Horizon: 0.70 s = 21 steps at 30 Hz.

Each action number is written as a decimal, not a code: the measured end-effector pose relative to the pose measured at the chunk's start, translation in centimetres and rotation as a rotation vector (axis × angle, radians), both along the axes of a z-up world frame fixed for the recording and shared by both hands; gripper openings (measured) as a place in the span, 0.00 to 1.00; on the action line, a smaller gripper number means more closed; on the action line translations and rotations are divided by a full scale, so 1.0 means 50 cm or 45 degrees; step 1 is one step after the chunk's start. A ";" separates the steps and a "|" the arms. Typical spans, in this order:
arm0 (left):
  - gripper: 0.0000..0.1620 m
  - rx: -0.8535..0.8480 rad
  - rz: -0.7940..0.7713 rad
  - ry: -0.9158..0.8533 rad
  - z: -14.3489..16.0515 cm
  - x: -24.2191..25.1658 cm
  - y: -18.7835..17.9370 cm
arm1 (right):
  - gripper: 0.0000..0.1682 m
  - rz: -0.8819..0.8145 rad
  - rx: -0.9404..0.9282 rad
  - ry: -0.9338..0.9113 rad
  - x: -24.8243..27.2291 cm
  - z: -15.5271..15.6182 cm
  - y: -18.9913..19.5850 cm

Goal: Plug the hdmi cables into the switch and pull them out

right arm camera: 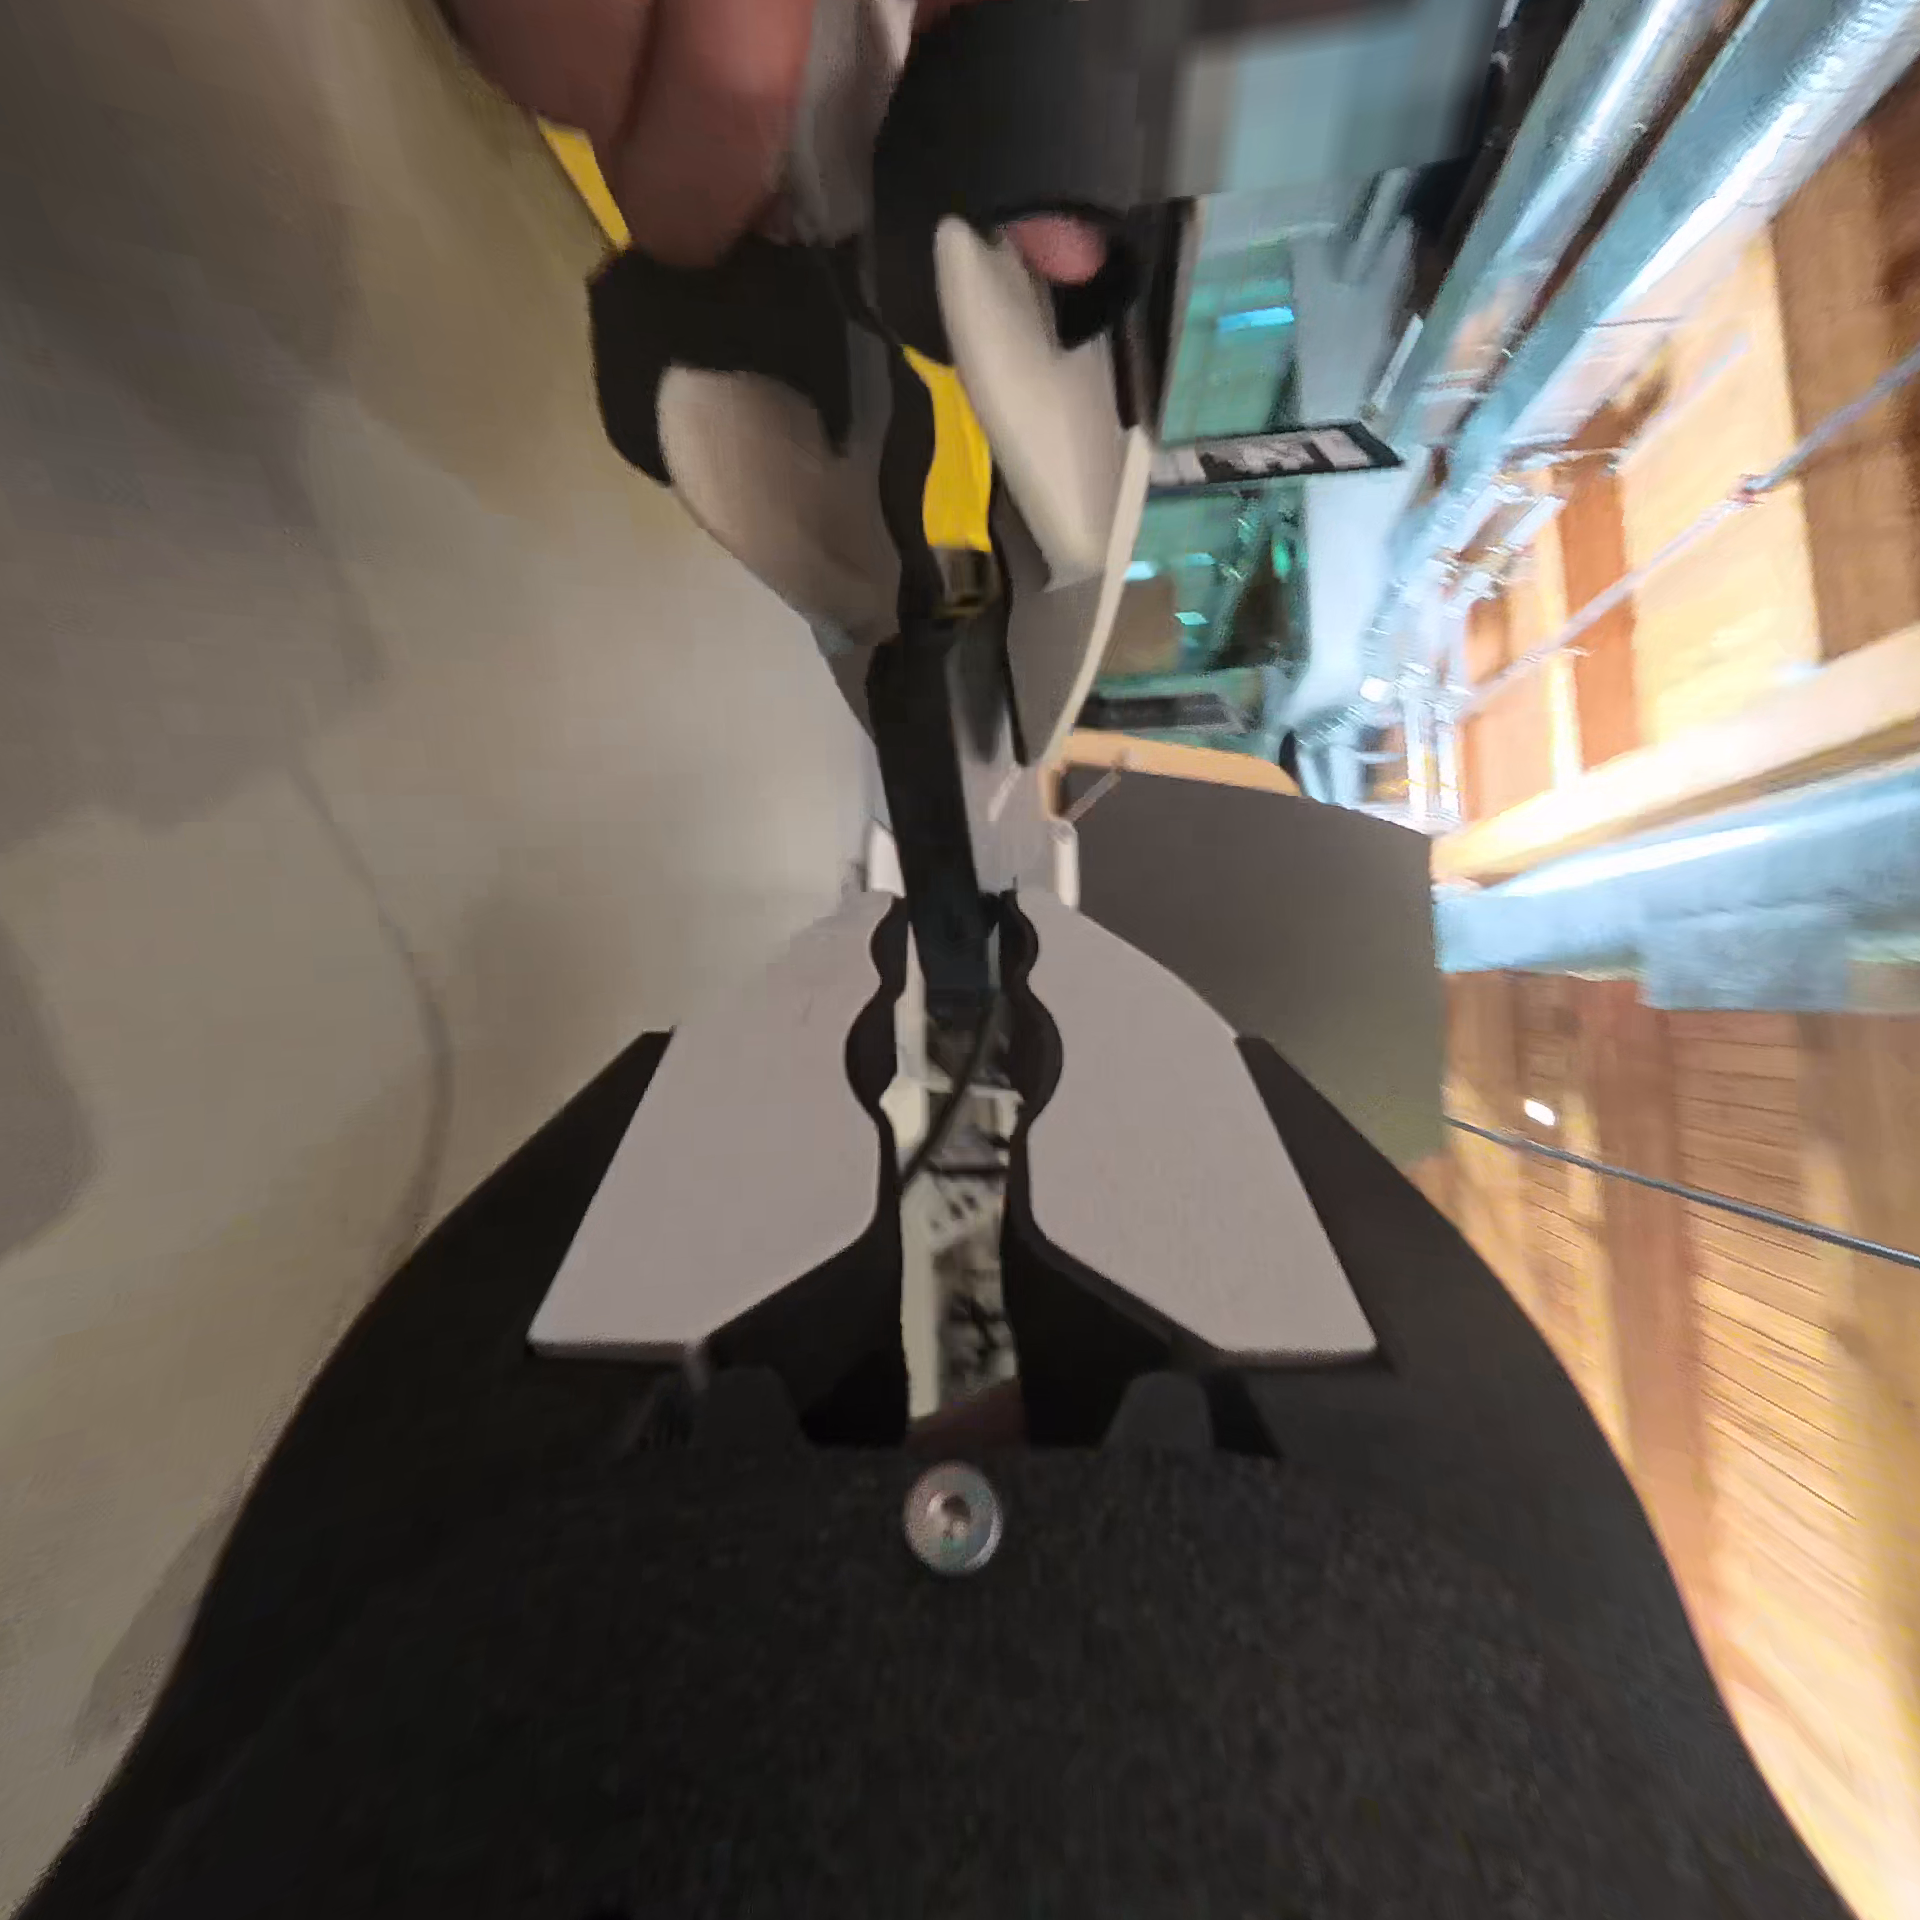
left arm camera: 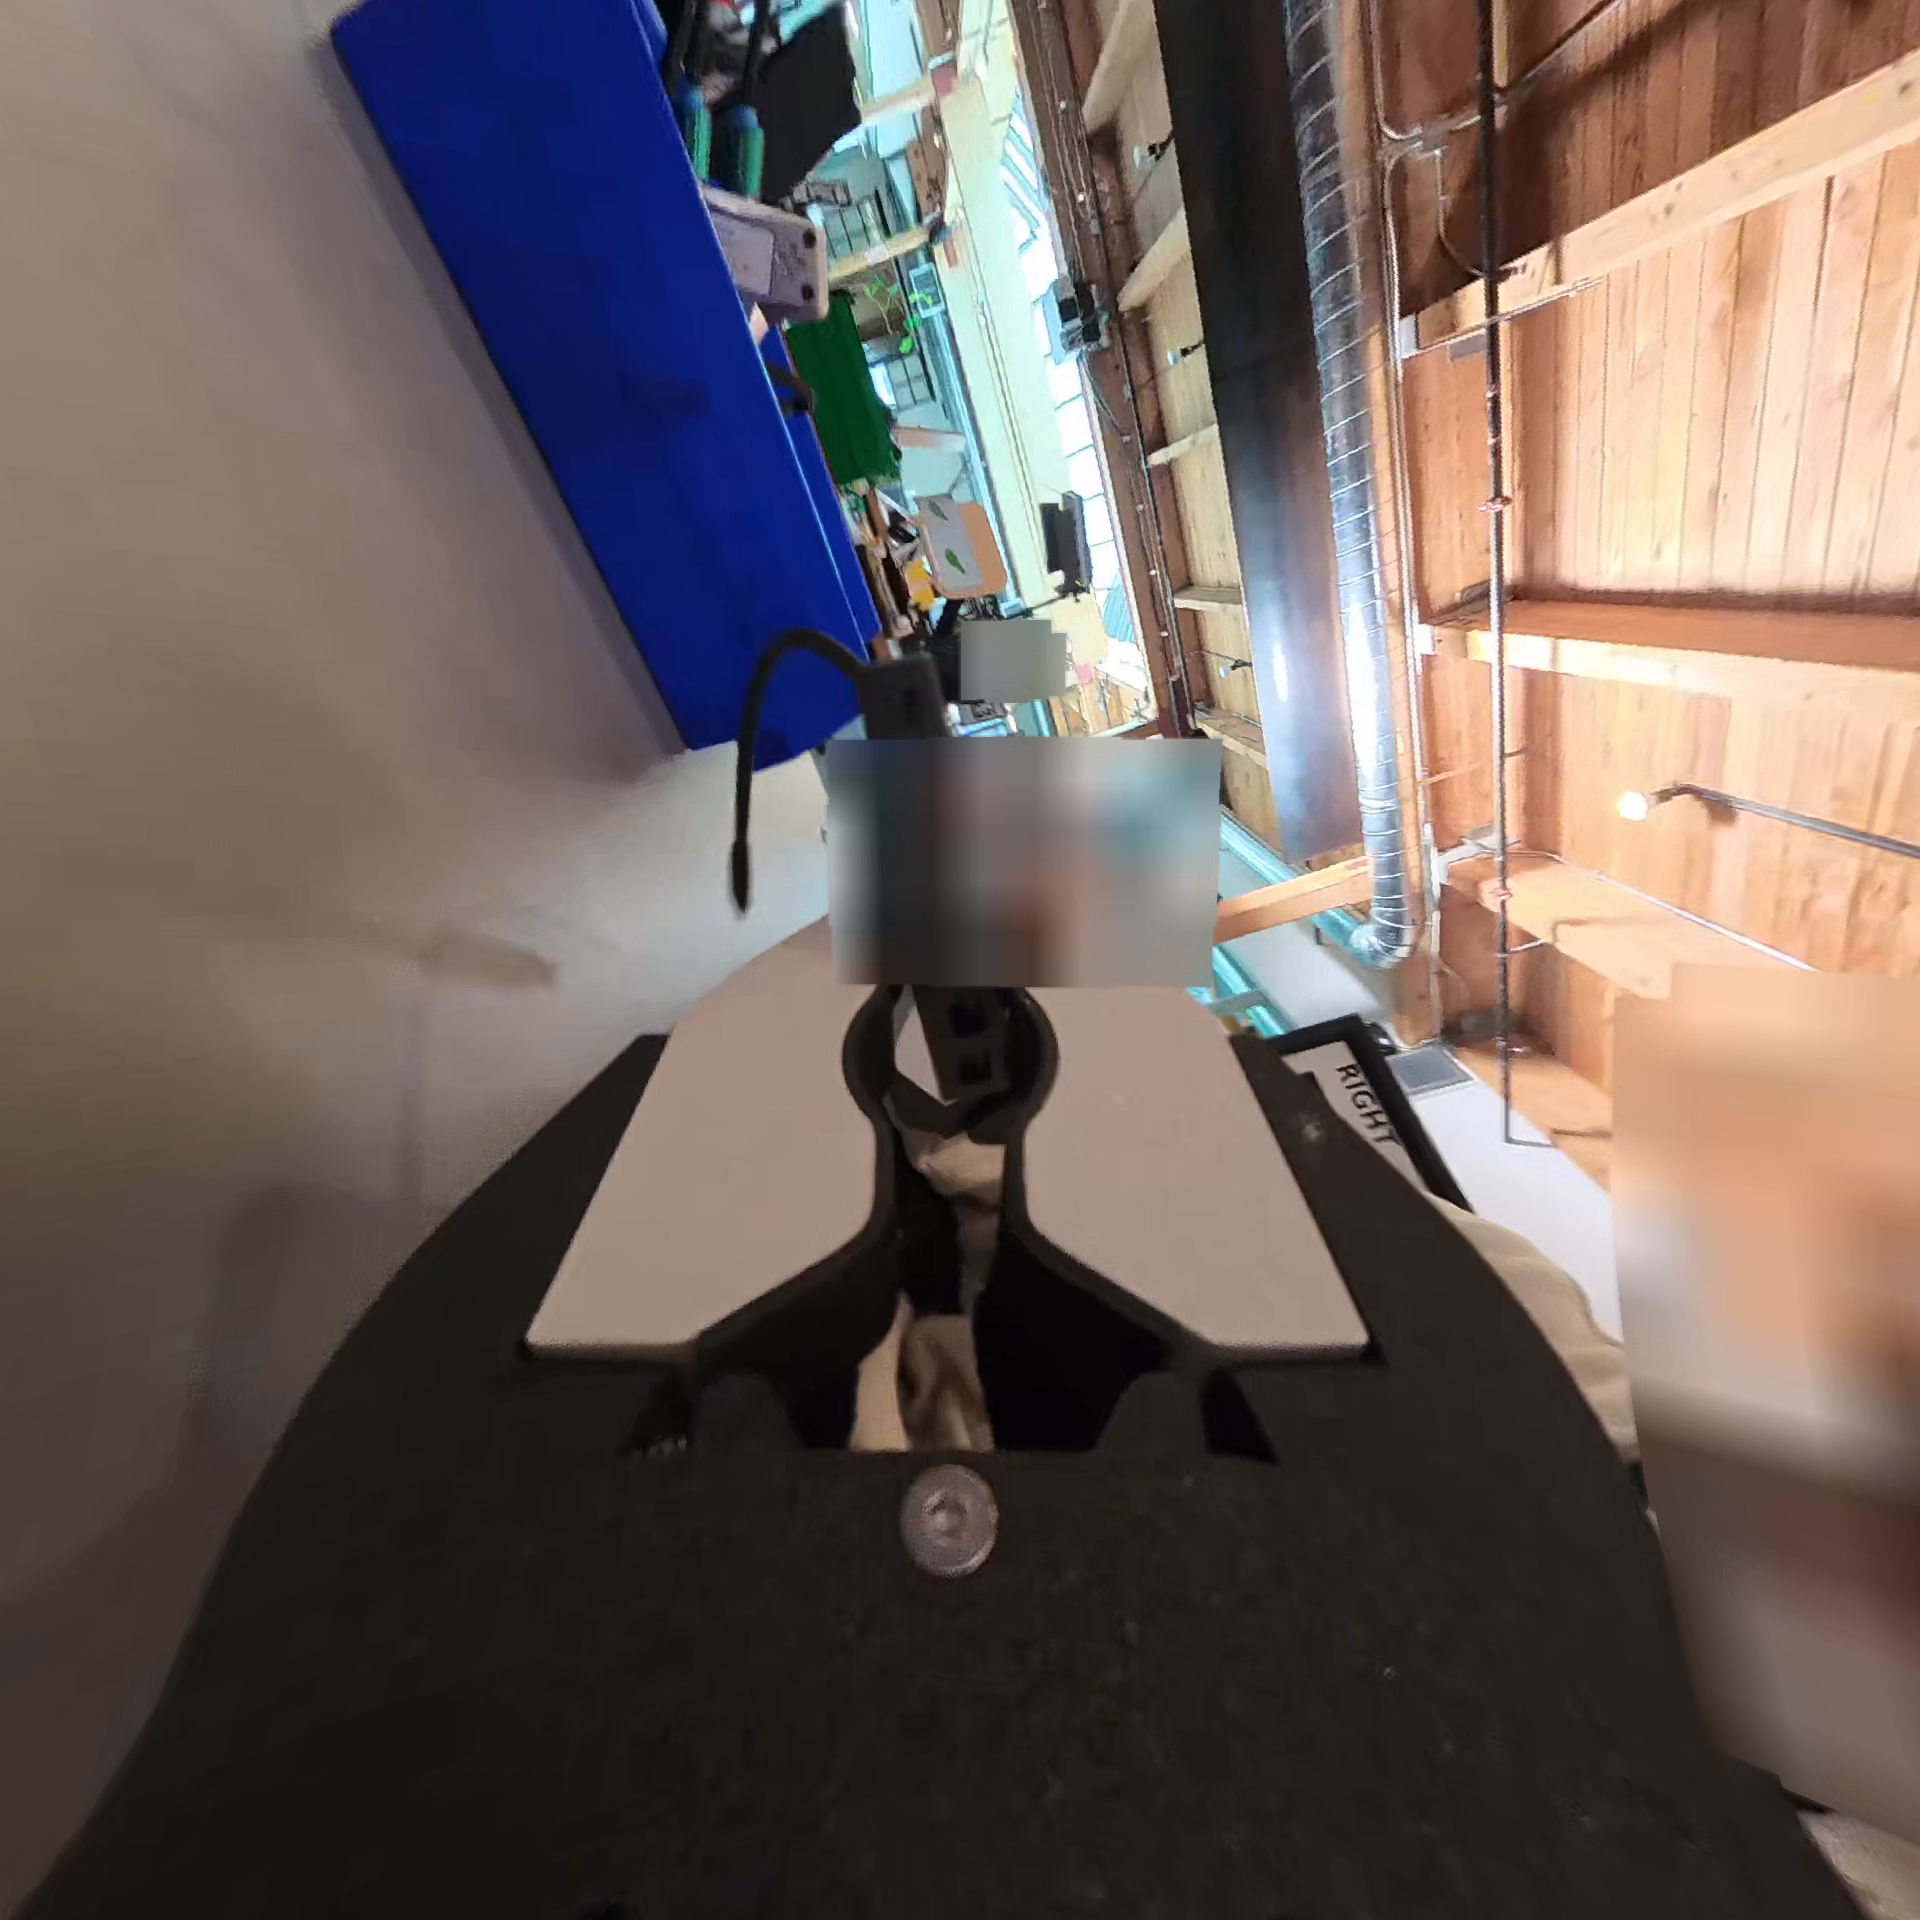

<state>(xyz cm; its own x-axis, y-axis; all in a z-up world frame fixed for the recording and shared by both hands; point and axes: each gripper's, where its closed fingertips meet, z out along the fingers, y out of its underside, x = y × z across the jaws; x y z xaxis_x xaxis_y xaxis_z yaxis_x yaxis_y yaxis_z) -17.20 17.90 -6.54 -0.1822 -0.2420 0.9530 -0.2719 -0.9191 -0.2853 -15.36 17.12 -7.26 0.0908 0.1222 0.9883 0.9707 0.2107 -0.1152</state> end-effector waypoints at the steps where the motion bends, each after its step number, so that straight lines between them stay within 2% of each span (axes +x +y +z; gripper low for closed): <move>1: 0.08 -0.027 -0.024 -0.008 0.001 -0.006 0.000 | 0.10 0.075 -0.047 0.052 -0.010 0.001 -0.015; 4: 0.08 -0.075 -0.224 -0.012 0.010 -0.022 -0.031 | 0.19 0.267 -0.112 0.116 -0.012 0.032 -0.057; 7: 0.08 -0.110 -0.363 -0.019 0.026 -0.029 -0.058 | 0.26 0.309 -0.111 -0.005 0.022 0.055 -0.055; 11: 0.08 -0.183 -0.459 -0.010 0.034 -0.019 -0.079 | 0.25 0.471 -0.077 -0.152 -0.006 0.066 -0.078; 15: 0.08 -0.304 -0.541 -0.034 0.044 -0.006 -0.098 | 0.24 0.492 -0.090 -0.305 -0.018 0.034 -0.066; 17: 0.08 -0.349 -0.560 -0.028 0.043 0.002 -0.107 | 0.24 0.498 -0.071 -0.301 -0.025 0.026 -0.061; 18: 0.08 -0.349 -0.579 -0.012 0.038 0.004 -0.114 | 0.21 0.507 -0.057 -0.277 -0.028 0.027 -0.060; 19: 0.08 -0.341 -0.598 0.005 0.032 0.006 -0.121 | 0.12 0.517 -0.033 -0.245 -0.030 0.033 -0.062; 21: 0.08 -0.329 -0.592 0.001 0.028 0.009 -0.124 | 0.08 0.538 -0.025 -0.242 -0.029 0.033 -0.067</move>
<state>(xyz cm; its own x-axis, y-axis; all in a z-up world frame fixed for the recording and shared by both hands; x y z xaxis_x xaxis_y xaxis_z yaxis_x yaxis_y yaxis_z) -16.75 11.70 -5.12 -0.2134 0.1067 0.9711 -0.6673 -0.7420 -0.0651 -16.81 13.77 -5.61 -0.1536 0.1282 0.9798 0.8045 0.5919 0.0487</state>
